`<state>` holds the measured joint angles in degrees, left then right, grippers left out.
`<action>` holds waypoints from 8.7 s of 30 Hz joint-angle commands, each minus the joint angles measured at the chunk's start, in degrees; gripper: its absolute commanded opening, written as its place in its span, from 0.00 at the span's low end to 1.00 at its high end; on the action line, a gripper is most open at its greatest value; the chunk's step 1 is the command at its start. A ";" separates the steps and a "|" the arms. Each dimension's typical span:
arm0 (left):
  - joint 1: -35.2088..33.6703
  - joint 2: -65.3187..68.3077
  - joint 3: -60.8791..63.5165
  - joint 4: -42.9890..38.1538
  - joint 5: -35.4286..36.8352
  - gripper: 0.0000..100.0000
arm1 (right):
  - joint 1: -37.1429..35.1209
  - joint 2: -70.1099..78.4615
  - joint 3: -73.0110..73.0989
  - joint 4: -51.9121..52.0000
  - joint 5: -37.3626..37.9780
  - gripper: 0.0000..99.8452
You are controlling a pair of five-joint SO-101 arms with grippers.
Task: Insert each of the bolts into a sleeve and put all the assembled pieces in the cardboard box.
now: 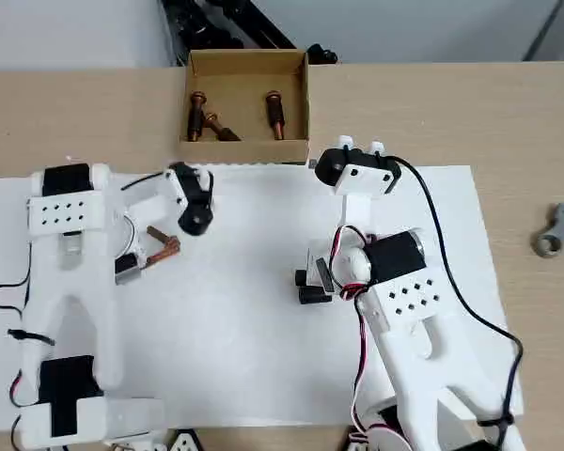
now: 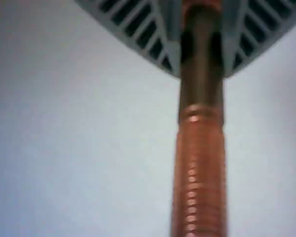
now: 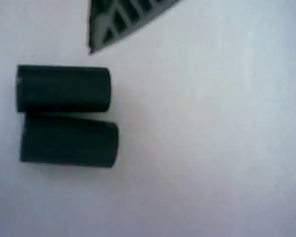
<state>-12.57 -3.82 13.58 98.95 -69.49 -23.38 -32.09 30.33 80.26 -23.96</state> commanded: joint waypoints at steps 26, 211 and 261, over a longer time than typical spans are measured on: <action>-0.26 -2.99 6.29 -8.44 12.66 0.14 | -0.13 -1.71 0.00 -0.75 -0.62 0.34; -0.62 -34.99 -3.91 -0.26 63.38 0.01 | -6.20 44.09 -36.13 14.20 80.00 0.13; -0.62 -34.90 -3.91 -1.05 63.21 0.01 | -5.93 44.00 -50.55 15.08 45.80 0.00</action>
<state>-13.01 -37.23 10.07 99.03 -5.93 -29.19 19.87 -16.97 93.01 25.10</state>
